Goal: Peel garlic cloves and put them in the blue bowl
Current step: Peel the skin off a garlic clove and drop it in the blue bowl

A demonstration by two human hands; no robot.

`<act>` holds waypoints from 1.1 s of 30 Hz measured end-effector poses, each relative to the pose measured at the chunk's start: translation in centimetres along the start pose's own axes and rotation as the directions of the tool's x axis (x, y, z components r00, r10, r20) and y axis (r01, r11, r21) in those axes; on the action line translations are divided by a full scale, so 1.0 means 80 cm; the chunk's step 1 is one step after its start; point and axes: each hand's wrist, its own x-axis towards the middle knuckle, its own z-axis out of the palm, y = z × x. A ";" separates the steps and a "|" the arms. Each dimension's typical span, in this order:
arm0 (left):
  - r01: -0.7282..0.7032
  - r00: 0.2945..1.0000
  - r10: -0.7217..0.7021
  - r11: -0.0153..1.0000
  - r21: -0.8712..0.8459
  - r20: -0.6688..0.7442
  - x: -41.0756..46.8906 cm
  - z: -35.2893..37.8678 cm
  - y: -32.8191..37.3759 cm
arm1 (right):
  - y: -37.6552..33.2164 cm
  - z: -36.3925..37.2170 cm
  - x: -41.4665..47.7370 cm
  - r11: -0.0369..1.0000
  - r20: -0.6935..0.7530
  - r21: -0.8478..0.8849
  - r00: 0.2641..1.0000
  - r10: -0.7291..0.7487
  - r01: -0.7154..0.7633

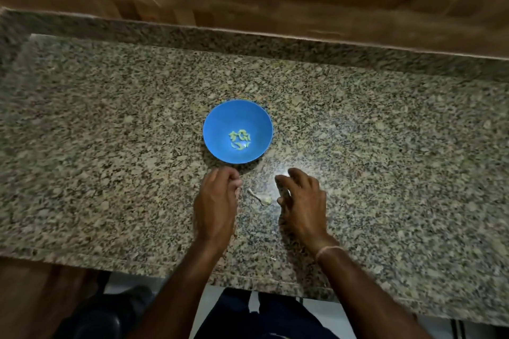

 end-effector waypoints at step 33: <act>0.726 0.678 -0.214 0.041 -0.687 0.704 -0.030 0.034 0.047 | -0.020 -0.060 -0.035 0.445 0.087 0.891 0.996 0.023 -0.089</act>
